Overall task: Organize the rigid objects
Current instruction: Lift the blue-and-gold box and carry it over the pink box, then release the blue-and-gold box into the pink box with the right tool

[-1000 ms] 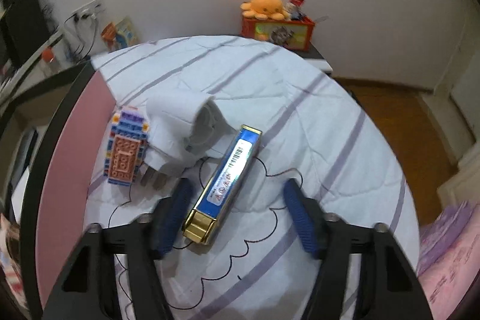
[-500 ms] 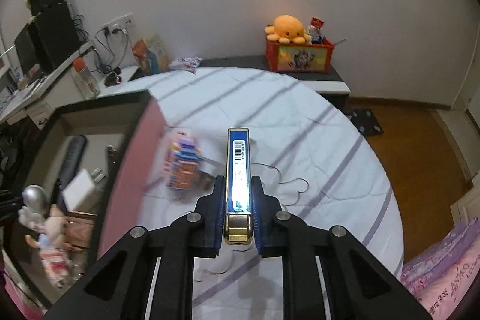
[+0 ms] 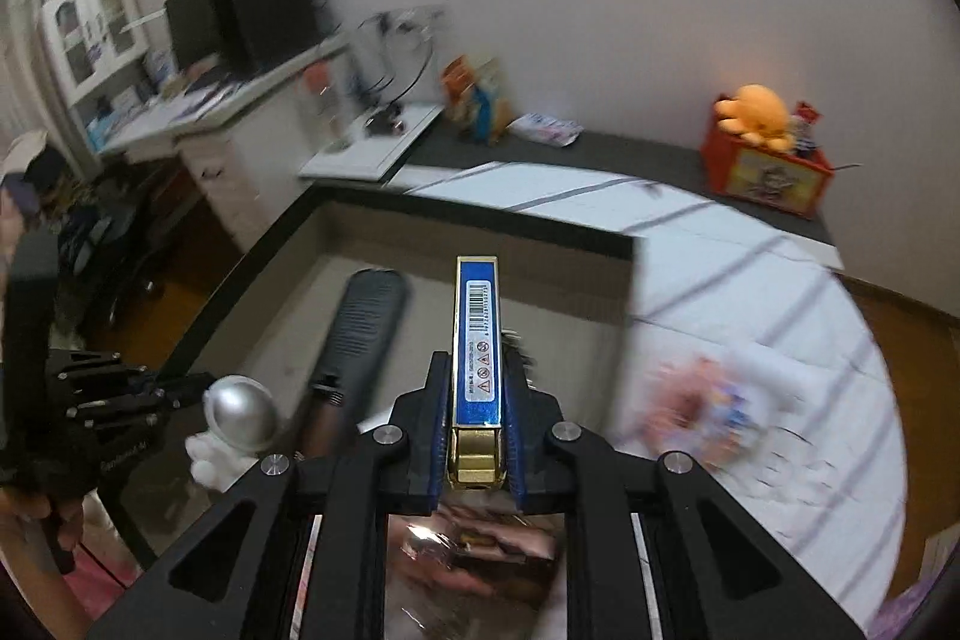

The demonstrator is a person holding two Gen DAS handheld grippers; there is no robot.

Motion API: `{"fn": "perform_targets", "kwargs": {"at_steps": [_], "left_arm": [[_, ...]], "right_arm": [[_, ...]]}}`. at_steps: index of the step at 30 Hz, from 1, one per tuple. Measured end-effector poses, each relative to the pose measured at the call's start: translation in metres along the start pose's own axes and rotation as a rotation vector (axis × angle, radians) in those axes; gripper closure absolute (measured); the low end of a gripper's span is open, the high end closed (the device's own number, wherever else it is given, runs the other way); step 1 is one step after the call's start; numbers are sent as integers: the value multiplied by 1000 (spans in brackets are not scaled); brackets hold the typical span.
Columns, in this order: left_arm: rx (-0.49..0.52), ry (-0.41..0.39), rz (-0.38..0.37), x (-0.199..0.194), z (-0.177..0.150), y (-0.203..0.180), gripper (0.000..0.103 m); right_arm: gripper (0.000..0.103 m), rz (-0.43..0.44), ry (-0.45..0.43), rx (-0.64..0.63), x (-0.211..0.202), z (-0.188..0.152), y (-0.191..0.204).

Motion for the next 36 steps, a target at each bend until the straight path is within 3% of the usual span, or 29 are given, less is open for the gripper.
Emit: {"fn": "perform_targets", "kwargs": {"at_steps": [7,14,16,19,24,26,29,33,36], "left_arm": [[5,2,-1,0,-1,2,96],[15,3,-2,0,-1,3,96],[16,4,-3,1,0,3,96],[18,4,-3,0,1,2,96],[17,5,-4,0,0,2,96],[17,5,-2,-1,0,2,96],[15,8,3,-1,0,1,96],[14,12,8,1,-1,1,96],[14,16,13,2,-1,1,96]], "right_arm": [[87,5,109,-48,44,16,26],[86,-3,110,-17,52,15,24],[81,2,108,-14,50,15,25],[64,-18,95,-21,42,14,26],[64,-35,46,-24,16,10,21],[62,-54,10,-6,-4,7,8],[47,-127,-23,55,-30,1,-26],[47,-217,-19,148,-49,-23,-81],[47,-235,33,184,-39,-44,-106]]}}
Point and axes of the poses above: each gripper's, at about its wrist camera, not at the fingertips, and x roughly the way its jaws point, y to its left, z to its top, the point moved 8 cm from there along x, roughly the way its jaws point, and after that the axes turned 8 degrees about y, right-handed, at the moved point
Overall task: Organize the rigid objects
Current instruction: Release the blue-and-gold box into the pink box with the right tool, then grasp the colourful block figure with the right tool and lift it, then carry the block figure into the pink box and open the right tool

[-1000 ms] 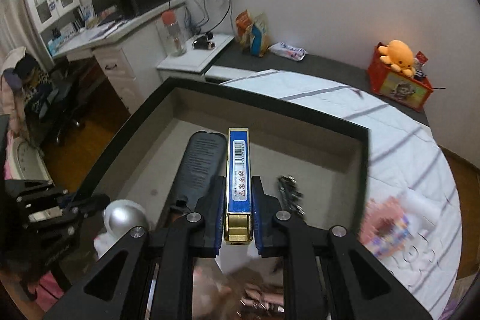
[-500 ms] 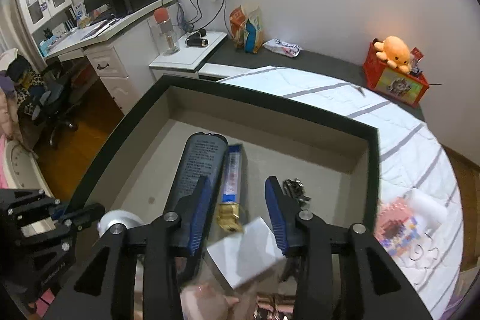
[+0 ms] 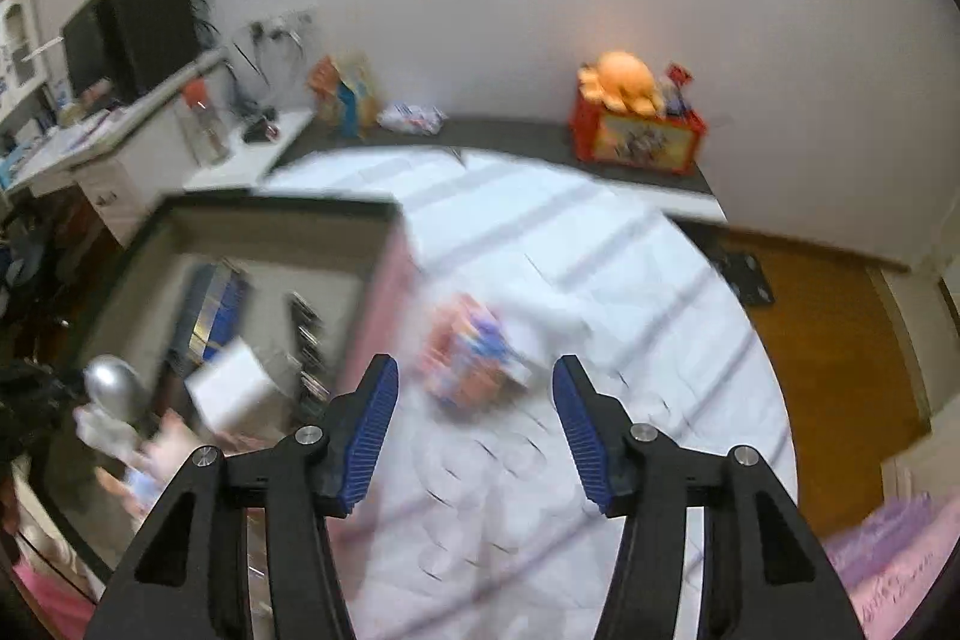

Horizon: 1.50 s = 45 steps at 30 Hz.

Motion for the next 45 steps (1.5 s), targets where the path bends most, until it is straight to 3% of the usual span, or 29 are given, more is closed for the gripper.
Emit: {"fn": "perform_targets", "kwargs": {"at_steps": [7,21,24,25,28,35,39,45], "left_arm": [[1,13,14,4,-1,-1,96],[4,29,23,9,0,-2,96],[2,30,20,10,0,-1,96],[2,30,20,10,0,-1,96],[6,30,21,10,0,-1,96],[5,30,15,10,-2,-1,96],[7,29,16,10,-2,-1,96],[9,28,16,10,-3,0,96]], "right_arm": [[47,68,110,-6,53,-18,-1],[48,163,41,66,67,9,10],[61,179,29,50,68,12,14],[73,174,19,42,67,14,16],[75,157,26,13,66,11,20],[77,133,32,-9,45,-14,9],[76,85,80,-40,34,-42,1],[76,95,101,-12,38,-69,0]]}}
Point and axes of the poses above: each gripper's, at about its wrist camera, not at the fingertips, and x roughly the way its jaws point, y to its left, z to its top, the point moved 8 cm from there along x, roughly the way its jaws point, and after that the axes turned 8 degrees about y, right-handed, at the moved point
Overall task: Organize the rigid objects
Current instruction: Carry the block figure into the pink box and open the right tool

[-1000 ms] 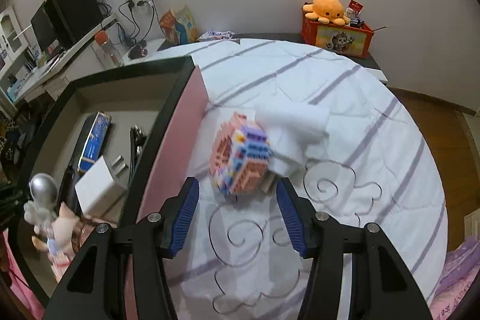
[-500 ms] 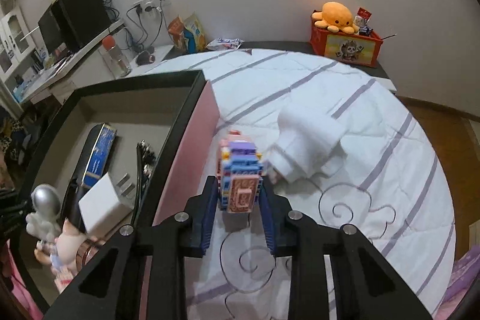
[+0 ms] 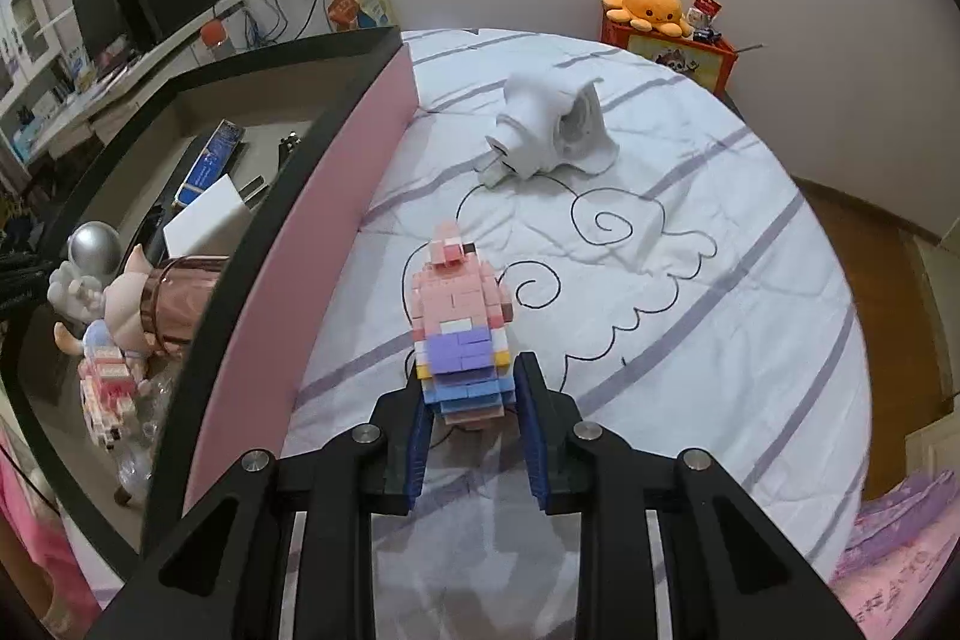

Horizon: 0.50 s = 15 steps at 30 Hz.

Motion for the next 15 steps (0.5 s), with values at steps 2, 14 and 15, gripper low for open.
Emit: {"fn": "perform_targets", "kwargs": {"at_steps": [2,14,15], "left_arm": [[2,2,5,0,0,0,96],[4,-2,0,-3,-2,0,96],[2,-6,-2,-4,-2,0,96]], "right_arm": [[76,7,-9,19,1,3,-1],[75,36,-81,30,-5,26,-1],[75,30,-107,35,-11,28,-1]]}}
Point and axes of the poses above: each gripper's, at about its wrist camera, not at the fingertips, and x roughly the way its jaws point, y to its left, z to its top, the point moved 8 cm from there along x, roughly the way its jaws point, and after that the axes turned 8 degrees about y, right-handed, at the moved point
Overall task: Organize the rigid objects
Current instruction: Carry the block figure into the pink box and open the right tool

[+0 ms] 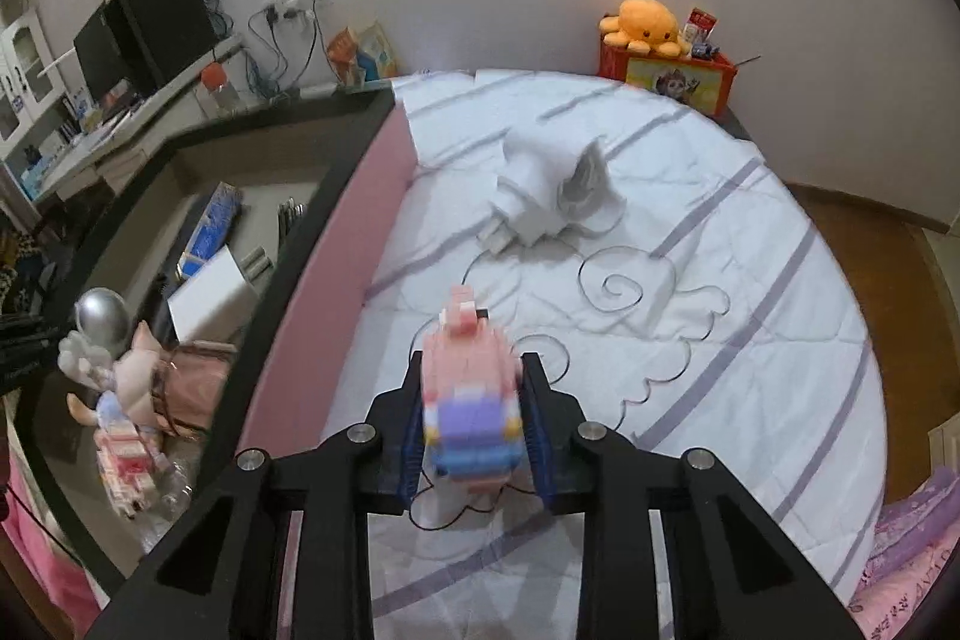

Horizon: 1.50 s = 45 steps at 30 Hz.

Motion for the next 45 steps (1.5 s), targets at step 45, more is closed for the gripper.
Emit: {"fn": "perform_targets", "kwargs": {"at_steps": [45], "left_arm": [[-2,3,-11,4,7,0,96]], "right_arm": [[60,53,8,-267,0,71,124]]}}
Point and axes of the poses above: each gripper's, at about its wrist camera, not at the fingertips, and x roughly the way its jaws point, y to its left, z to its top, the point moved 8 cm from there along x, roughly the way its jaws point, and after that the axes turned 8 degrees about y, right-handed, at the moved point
